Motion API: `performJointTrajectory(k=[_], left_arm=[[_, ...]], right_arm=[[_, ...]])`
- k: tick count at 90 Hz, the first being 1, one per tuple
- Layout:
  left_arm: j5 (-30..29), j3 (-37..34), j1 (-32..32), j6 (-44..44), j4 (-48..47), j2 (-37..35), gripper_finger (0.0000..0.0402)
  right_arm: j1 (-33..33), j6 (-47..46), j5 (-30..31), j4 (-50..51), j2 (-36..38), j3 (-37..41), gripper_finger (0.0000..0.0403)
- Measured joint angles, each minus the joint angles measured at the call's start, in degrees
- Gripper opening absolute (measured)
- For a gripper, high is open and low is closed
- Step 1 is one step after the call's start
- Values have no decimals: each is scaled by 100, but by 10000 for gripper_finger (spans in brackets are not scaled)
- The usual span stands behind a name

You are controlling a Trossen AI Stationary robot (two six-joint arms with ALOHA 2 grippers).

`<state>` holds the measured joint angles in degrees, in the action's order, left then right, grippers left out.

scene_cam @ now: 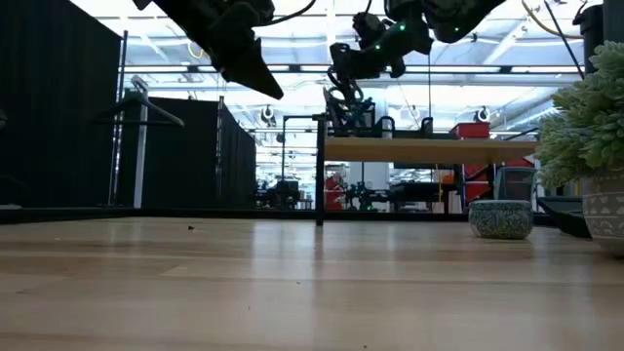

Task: Pick and place office supplies into organizer
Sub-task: Put the black scissors into the black desk organizer on the shelf, then put the green scented candle into the black desk organizer on the shelf

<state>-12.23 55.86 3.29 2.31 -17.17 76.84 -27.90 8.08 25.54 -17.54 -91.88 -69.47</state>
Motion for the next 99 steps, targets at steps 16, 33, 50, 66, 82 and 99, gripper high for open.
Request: performJointTrajectory(k=[16, 33, 50, 66, 82, 99], left_arm=[[0, 0, 0, -2, 0, 0, 3], [4, 0, 0, -4, -2, 0, 3], [44, 0, 0, -4, -2, 0, 3], [44, 0, 0, -4, -3, 0, 3], [48, 0, 0, -6, -4, 0, 3], [48, 0, 0, -7, -3, 0, 3]], right_arm=[[4, -36, -51, 114, -5, 0, 94], [31, -52, -52, 308, -20, 15, 131], [45, 49, -42, 329, 34, -33, 181], [142, 380, -10, 378, 291, -42, 207], [306, 785, 9, 458, 602, -44, 205], [401, 805, 36, 879, 991, -44, 204]])
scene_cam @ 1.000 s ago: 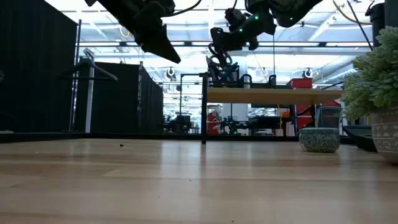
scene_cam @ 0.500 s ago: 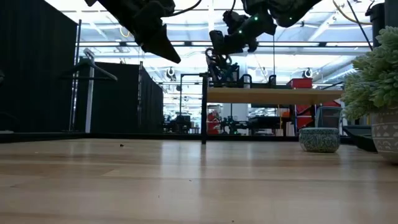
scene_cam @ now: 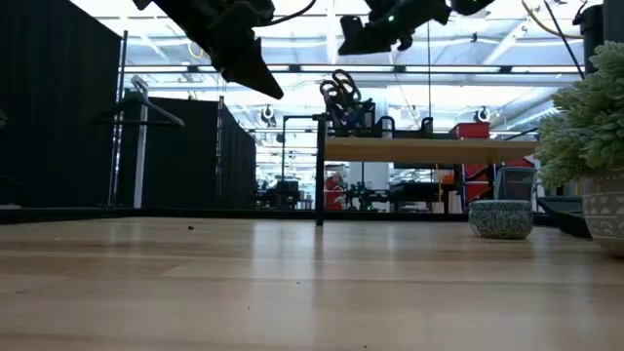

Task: Pick and place office supplies into organizer
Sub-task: Put the green scented candle into the black desk organizer on the shelf

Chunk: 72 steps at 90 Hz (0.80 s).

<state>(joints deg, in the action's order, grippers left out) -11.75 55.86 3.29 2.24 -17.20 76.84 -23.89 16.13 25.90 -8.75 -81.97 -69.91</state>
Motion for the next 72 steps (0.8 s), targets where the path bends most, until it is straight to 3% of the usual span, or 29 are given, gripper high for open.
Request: performJointTrajectory(k=[46, 72], left_arm=[[0, 0, 0, 0, 32, 0, 3], [-2, 0, 0, 0, 44, 0, 3]], right_arm=[[1021, -1386, -133, 4552, 1422, -6, 203], [1400, -2526, -1968, 6259, 1285, -6, 206]])
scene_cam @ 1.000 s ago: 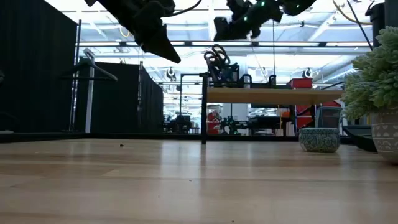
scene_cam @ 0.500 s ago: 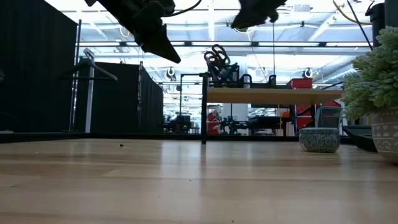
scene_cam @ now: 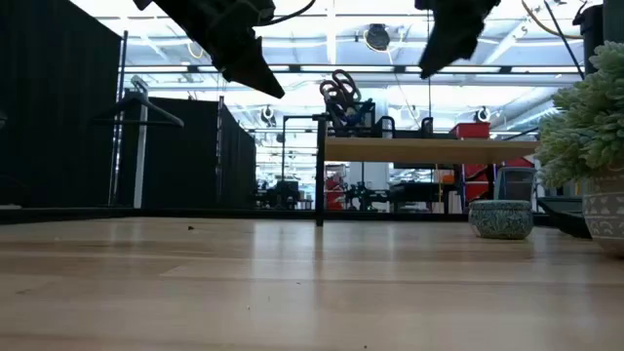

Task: Pick and place office supplies into organizer
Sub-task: Put the green scented candle into the black desk organizer on the shelf

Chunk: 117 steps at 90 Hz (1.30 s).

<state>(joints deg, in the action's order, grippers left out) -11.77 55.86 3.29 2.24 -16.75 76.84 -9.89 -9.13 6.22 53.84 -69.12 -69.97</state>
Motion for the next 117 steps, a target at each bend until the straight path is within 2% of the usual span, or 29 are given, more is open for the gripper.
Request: performJointTrajectory(k=[27, 48, 71, 89, 117], left_arm=[[0, 0, 0, 0, -2, 0, 3], [0, 0, 0, 2, -4, 0, 3], [-2, 0, 2, 2, -4, 0, 3], [-2, -2, 2, 2, -9, 0, 3], [-2, -2, 1, 11, -13, 0, 3]], right_arm=[[409, 5, -35, 195, -192, 0, 269], [543, -344, -39, 841, -533, 0, 310], [950, -563, -24, 1090, -964, 23, 314], [1305, -565, -20, 983, -1251, 353, 311], [1579, -561, -4, -94, -1338, 1362, 310]])
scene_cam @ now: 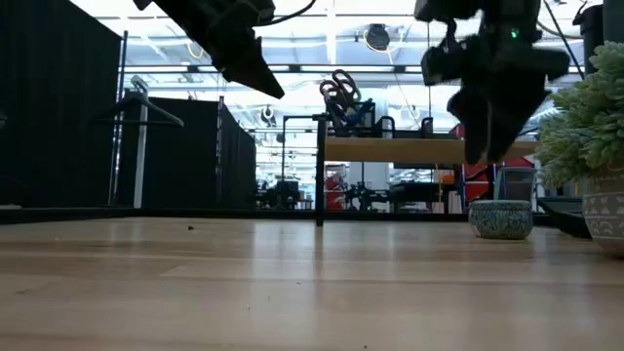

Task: Pick and place office supplies into organizer
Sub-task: Put the green scented candle into the black desk organizer on the shelf

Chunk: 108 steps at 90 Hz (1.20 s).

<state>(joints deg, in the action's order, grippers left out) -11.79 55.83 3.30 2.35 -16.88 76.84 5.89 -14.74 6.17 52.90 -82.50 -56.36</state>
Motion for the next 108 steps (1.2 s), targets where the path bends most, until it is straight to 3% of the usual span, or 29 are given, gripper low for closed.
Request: performJointTrajectory(k=[38, 108], left_arm=[[1, 0, 0, 4, -2, 0, 3], [0, 0, 1, 4, 6, 0, 3]], right_arm=[[22, -413, 13, -1034, 7, 877, 310], [19, -540, -18, -1629, -215, 1331, 310]])
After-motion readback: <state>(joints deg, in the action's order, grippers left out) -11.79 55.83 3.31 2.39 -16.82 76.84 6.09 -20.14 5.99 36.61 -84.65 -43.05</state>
